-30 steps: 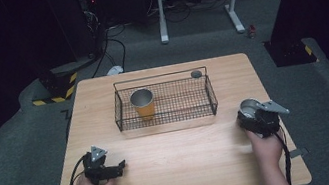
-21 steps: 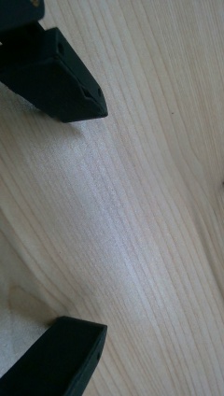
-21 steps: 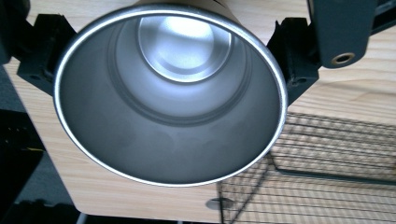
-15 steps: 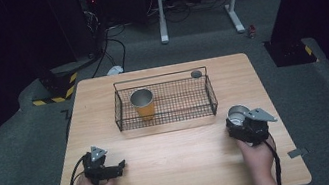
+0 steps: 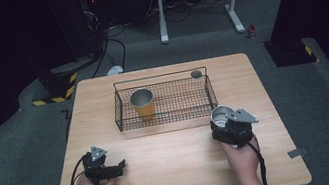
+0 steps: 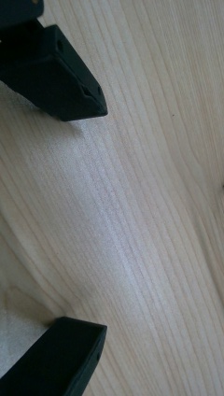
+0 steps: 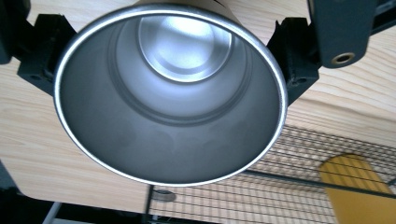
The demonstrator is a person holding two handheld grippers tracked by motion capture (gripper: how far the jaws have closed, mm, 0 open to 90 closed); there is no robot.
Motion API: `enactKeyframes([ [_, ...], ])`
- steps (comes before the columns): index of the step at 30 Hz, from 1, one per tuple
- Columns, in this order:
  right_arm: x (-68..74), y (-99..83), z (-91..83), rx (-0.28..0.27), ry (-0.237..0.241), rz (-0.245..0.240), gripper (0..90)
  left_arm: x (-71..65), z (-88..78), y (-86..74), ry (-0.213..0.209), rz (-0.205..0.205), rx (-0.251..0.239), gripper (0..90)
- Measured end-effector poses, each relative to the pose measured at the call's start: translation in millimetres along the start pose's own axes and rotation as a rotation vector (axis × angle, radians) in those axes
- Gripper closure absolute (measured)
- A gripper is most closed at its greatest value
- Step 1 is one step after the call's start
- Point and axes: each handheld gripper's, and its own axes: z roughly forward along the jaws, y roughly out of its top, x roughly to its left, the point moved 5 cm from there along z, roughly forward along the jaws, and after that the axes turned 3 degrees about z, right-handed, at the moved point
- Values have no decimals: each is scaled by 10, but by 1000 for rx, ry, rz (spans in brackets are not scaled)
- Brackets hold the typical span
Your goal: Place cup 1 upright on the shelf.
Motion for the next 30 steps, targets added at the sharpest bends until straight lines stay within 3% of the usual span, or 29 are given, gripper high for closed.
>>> enactKeyframes([
  [17, 470, 221, 175, -10, 25, 4, 186, 1, 4, 5, 2, -2, -3, 0],
  [30, 544, 356, 220, -44, 48, 0, 186, 0, 6, 7, 3, -2, -4, 1],
])
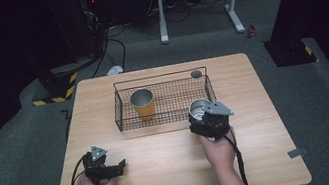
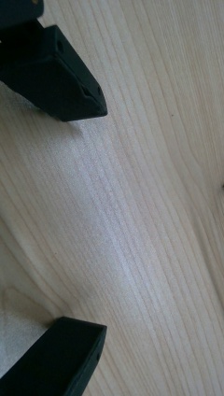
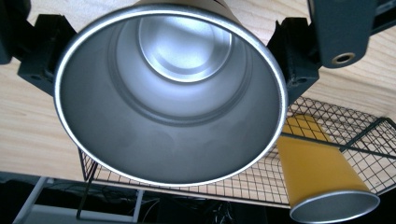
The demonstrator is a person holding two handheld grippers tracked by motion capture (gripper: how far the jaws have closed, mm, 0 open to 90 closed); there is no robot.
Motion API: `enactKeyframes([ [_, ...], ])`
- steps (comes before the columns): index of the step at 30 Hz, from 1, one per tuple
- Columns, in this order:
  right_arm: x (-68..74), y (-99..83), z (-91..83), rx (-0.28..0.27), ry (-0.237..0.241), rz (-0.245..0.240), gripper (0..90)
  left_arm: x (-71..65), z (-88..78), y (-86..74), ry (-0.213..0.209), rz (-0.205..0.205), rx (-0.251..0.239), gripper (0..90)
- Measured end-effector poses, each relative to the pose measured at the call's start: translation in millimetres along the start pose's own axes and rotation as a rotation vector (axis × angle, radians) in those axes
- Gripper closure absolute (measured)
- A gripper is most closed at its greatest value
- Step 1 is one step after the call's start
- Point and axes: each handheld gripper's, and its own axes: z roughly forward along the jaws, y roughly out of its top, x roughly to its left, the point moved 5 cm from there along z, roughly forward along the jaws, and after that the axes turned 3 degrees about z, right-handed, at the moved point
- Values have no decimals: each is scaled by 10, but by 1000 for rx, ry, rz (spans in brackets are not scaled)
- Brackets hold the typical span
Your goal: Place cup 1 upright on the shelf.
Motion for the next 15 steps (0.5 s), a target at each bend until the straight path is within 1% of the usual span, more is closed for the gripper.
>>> enactKeyframes([
  [4, 4, 53, -27, 5, 0, -5, 186, 0, 0, 0, 0, 1, 0, 1],
  [8, -3, 128, -49, -10, 4, 4, 186, 0, -1, 0, 0, 1, 0, 1],
  [10, -6, 158, -51, -13, 1, -3, 186, 0, -1, 0, 0, 0, 0, 1],
  [15, -7, 204, -51, -13, 2, 1, 186, 0, -1, 0, 0, 0, 0, 1],
])
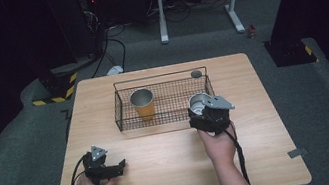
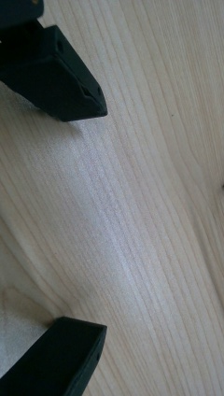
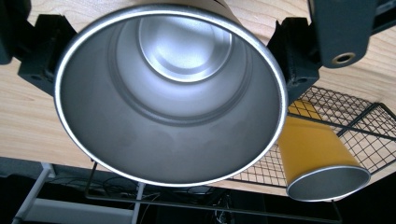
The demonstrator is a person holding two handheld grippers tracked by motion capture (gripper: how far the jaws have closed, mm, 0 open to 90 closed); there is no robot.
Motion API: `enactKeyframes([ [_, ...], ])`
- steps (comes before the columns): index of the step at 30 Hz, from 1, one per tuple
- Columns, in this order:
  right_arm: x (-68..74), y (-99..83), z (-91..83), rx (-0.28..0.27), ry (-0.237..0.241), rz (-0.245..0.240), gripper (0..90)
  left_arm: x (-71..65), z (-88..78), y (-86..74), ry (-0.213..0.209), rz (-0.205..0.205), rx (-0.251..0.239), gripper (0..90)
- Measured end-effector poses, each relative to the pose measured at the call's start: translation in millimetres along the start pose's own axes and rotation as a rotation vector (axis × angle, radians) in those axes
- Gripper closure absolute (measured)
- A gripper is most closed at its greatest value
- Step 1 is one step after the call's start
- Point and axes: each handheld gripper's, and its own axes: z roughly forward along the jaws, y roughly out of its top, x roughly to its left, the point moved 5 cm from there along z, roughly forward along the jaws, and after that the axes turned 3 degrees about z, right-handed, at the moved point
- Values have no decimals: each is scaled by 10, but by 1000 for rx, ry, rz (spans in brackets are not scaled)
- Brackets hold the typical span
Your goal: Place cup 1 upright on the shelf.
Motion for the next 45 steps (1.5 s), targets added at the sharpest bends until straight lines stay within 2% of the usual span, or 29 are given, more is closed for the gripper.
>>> enactKeyframes([
  [20, 2, 298, 16, -43, 0, -10, 186, -1, 1, 1, 0, 2, -1, 2],
  [35, 30, 456, 190, -29, -4, -17, 187, -1, 1, 1, -1, 1, -2, 3],
  [41, 9, 519, 290, -22, 2, -7, 186, -1, 1, 1, -1, 1, -1, 3],
  [45, -11, 560, 361, -14, -11, -9, 186, -1, 0, 1, 0, 1, -1, 3],
])
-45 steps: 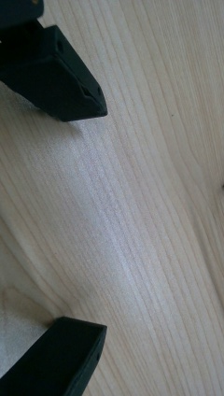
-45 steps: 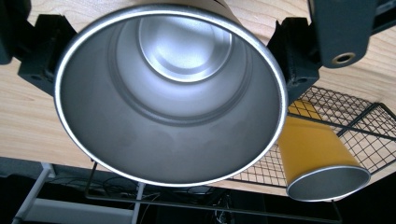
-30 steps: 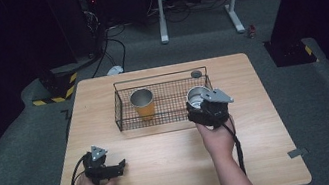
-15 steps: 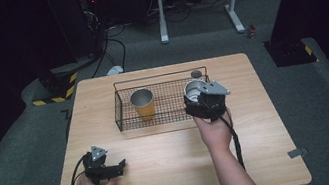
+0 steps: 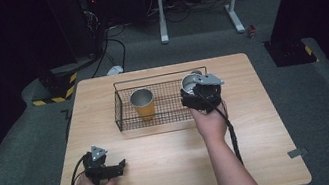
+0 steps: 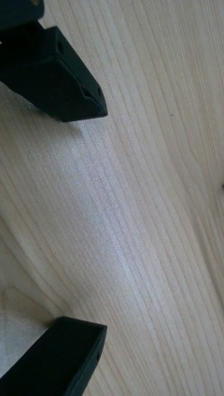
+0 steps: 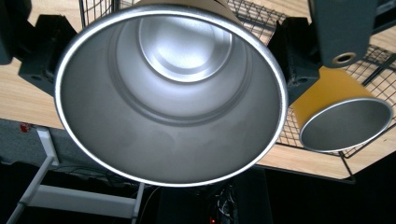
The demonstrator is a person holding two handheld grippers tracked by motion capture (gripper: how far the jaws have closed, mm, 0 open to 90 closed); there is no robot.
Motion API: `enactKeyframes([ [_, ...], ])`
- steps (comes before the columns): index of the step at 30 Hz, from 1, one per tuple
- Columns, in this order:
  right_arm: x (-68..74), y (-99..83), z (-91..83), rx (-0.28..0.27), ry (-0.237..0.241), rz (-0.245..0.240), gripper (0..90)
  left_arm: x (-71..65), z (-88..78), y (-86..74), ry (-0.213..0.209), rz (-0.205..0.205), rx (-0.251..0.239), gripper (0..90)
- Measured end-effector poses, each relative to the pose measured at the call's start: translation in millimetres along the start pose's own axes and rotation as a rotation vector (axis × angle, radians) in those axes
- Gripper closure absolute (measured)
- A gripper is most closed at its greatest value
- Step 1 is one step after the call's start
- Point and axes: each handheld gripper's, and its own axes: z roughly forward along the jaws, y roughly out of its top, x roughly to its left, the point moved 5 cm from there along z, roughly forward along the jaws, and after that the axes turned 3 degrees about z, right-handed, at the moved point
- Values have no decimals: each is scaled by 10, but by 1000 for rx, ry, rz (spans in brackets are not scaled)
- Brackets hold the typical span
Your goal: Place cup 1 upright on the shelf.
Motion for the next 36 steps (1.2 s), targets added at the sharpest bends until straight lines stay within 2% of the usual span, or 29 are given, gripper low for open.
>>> enactKeyframes([
  [6, -6, 45, 111, 19, -2, 5, 186, 0, 0, 0, 0, 0, 0, 4],
  [12, 14, 86, 216, 32, -13, -15, 186, -1, 0, 0, 0, 0, 0, 3],
  [15, 10, 81, 278, 44, -16, -1, 186, 0, 0, 0, 0, 0, 0, 3],
  [19, 3, 63, 356, 63, -23, -15, 186, 0, 0, 0, 0, 0, 0, 3],
  [26, 7, -2, 493, 100, -28, 12, 186, -1, -1, 0, 0, 1, 0, 4],
  [36, 9, -109, 709, 157, -42, 12, 186, -1, -1, 0, 0, 1, 0, 5],
])
